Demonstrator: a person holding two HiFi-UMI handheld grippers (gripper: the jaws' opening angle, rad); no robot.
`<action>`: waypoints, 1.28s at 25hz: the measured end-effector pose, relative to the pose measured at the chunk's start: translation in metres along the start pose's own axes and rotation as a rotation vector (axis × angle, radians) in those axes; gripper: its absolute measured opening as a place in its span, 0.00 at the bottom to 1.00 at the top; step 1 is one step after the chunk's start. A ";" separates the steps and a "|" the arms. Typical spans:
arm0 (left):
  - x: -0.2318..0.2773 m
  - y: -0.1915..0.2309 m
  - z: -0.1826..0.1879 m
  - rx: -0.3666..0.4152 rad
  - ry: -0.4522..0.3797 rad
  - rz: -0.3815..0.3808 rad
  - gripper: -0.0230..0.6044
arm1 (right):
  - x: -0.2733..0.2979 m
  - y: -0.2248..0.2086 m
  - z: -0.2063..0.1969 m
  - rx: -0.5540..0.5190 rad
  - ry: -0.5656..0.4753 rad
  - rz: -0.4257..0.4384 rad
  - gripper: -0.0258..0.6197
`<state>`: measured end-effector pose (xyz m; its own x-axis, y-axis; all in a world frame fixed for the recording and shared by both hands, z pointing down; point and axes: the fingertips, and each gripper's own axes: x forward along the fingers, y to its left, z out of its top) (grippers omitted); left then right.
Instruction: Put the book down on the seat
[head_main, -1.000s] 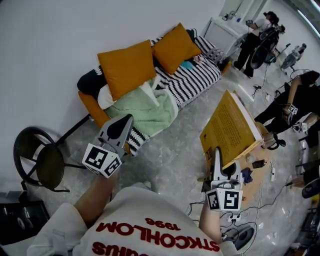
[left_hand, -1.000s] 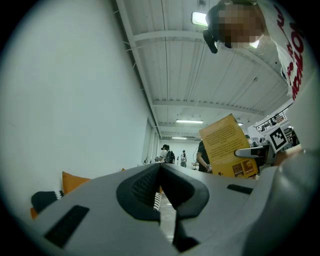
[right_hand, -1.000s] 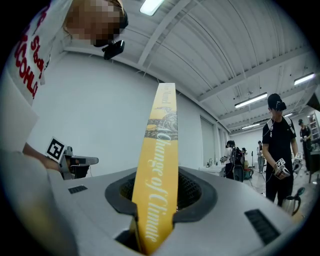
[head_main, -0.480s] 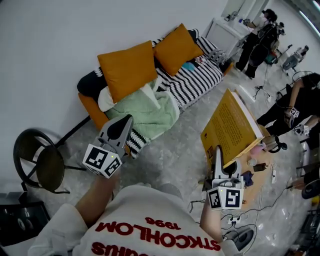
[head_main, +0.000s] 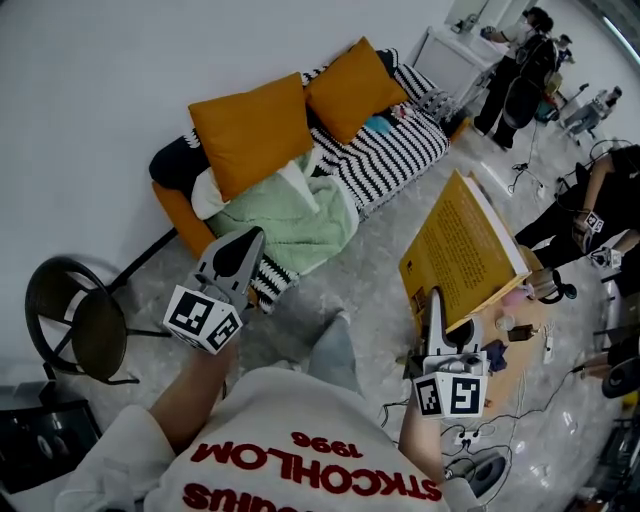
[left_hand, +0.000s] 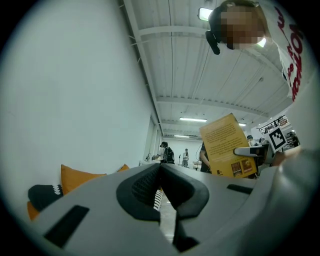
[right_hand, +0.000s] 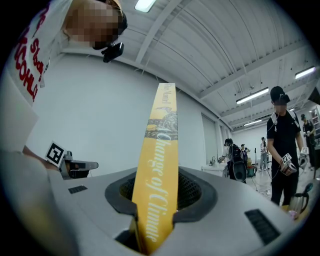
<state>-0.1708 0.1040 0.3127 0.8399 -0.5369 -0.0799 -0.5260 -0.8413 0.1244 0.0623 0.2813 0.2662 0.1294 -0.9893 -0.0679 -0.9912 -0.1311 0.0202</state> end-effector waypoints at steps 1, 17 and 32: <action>0.004 0.000 -0.001 -0.002 0.001 0.000 0.06 | 0.003 -0.003 0.000 0.002 -0.010 0.004 0.29; 0.108 0.029 -0.001 0.011 -0.008 0.074 0.06 | 0.112 -0.073 -0.002 -0.003 -0.030 0.090 0.29; 0.195 0.052 -0.009 0.032 -0.013 0.199 0.06 | 0.215 -0.151 -0.012 0.067 -0.030 0.204 0.29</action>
<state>-0.0333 -0.0442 0.3125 0.7171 -0.6935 -0.0697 -0.6858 -0.7198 0.1076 0.2402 0.0878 0.2609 -0.0741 -0.9923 -0.0991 -0.9966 0.0773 -0.0296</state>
